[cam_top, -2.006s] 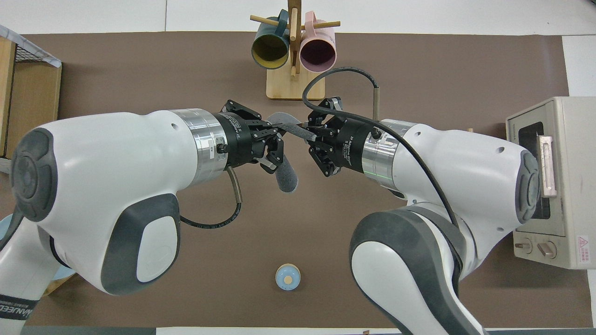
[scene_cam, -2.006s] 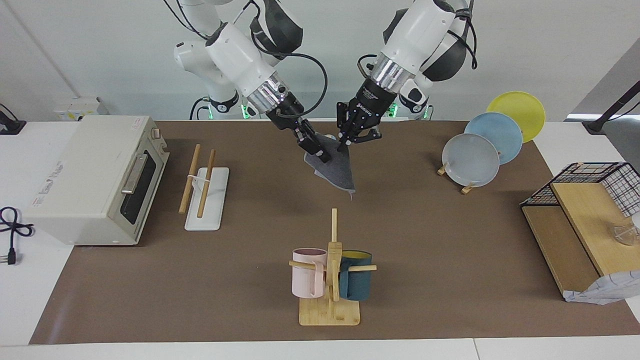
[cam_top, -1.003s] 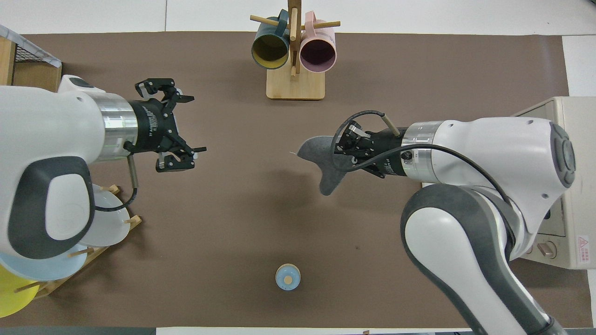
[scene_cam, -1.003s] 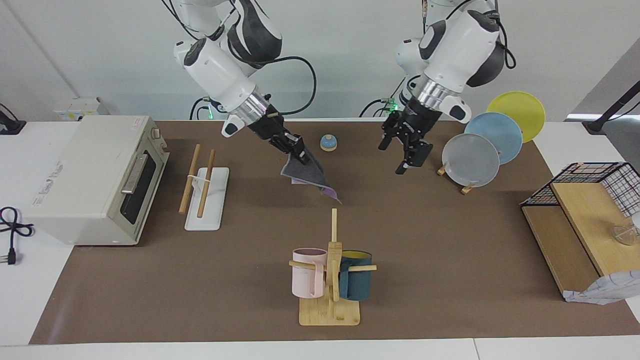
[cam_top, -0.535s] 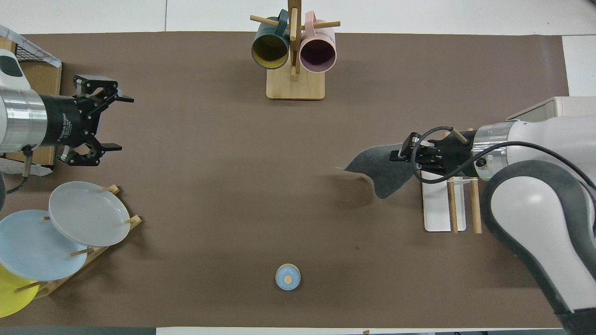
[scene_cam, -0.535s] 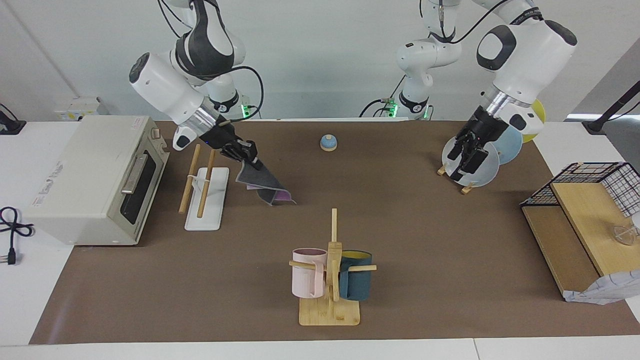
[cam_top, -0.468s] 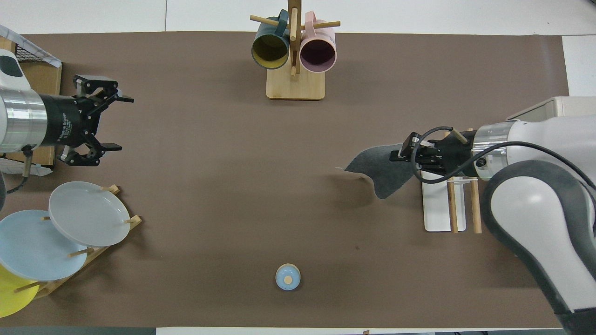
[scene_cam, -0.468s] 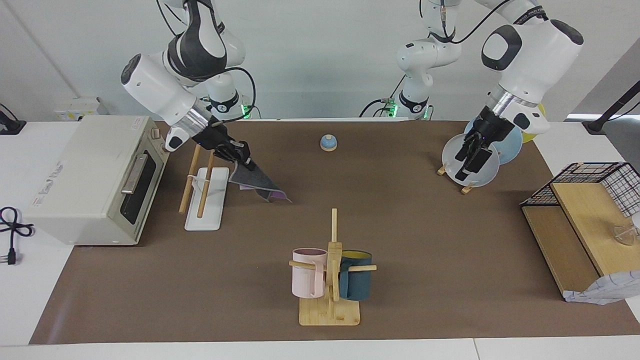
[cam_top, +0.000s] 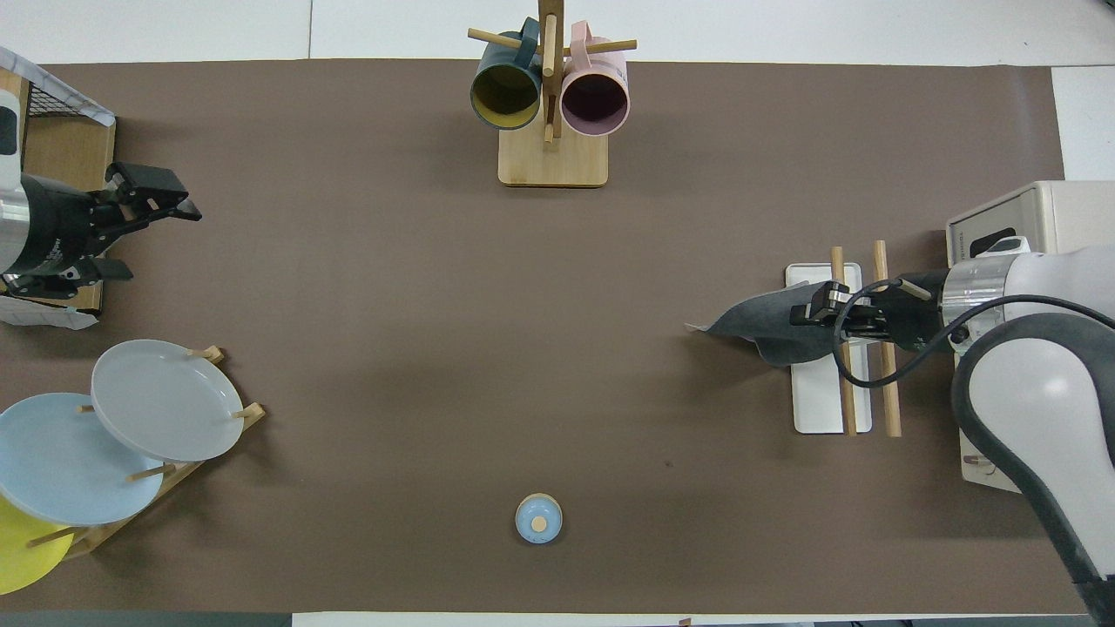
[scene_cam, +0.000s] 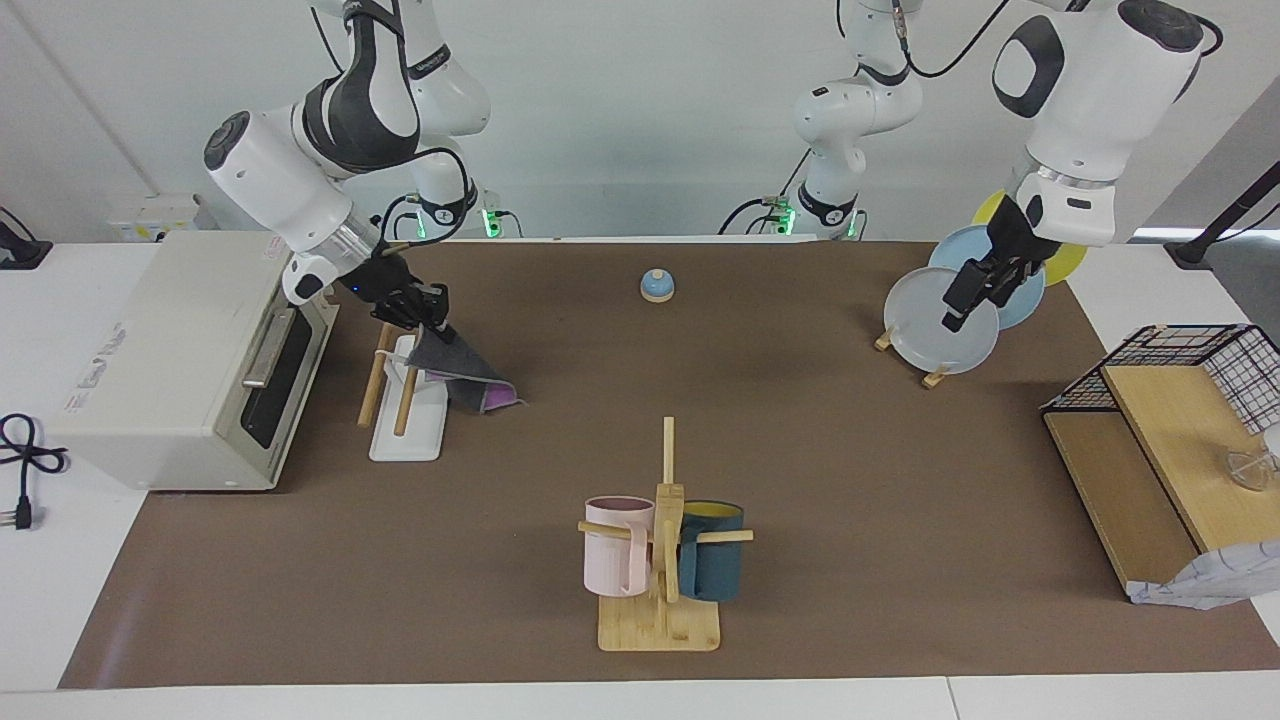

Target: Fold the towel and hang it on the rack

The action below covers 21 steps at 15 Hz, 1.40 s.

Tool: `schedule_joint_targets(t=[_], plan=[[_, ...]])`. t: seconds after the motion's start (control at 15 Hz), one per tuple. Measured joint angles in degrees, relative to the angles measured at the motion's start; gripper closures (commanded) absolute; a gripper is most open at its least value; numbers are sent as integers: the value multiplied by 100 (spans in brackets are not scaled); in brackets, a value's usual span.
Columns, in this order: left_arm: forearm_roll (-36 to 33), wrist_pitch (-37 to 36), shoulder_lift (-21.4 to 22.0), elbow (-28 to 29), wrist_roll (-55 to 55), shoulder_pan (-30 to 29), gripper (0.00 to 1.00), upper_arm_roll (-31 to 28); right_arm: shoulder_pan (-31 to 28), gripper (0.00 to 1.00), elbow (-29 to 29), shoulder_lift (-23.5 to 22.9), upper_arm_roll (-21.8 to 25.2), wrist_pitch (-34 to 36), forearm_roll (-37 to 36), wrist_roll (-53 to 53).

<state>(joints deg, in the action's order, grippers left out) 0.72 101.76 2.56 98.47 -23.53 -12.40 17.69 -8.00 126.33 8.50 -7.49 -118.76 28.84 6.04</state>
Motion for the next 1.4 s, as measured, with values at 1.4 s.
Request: schedule_joint_targets(t=[1.4], plan=[[116, -1306, -265, -684, 1858, 1250, 0, -1027, -915, 100, -59, 1, 3, 46, -1688, 1818]])
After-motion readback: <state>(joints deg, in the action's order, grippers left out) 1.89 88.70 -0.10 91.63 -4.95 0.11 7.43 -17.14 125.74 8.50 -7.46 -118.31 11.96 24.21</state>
